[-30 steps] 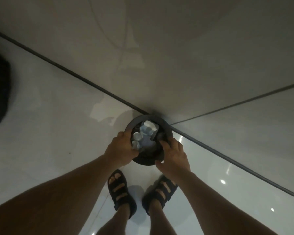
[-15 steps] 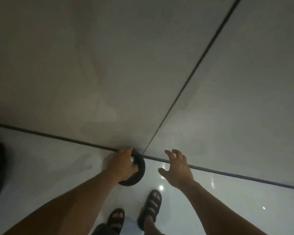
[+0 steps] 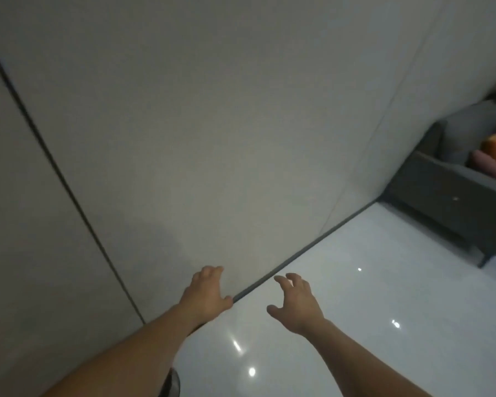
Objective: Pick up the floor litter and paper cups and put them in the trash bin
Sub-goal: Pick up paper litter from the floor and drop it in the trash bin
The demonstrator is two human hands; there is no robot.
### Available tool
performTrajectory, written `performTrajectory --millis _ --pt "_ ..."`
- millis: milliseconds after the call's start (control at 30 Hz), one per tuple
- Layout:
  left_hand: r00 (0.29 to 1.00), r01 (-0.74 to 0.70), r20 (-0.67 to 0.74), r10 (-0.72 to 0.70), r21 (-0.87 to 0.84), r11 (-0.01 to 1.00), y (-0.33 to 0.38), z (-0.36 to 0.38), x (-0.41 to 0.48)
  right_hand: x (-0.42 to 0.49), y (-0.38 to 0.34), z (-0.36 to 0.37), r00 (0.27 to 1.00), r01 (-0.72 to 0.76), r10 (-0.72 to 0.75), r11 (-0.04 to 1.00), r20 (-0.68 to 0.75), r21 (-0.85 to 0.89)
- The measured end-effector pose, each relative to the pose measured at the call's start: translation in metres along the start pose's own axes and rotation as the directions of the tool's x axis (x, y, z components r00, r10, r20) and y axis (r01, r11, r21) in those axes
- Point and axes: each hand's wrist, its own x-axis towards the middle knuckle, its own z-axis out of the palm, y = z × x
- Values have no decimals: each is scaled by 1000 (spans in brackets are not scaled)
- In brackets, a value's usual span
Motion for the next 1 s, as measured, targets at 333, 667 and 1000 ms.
performTrajectory --millis 333,667,1000 --pt "938 -347 96 334 187 919 266 59 49 -78 209 -92 934 -303 320 945 -159 121" --pt "825 -561 229 518 212 800 471 162 59 -154 394 -152 813 -515 546 837 -203 186" --pt "734 -672 331 593 233 702 603 218 139 -126 513 -191 729 -625 661 748 -175 223"
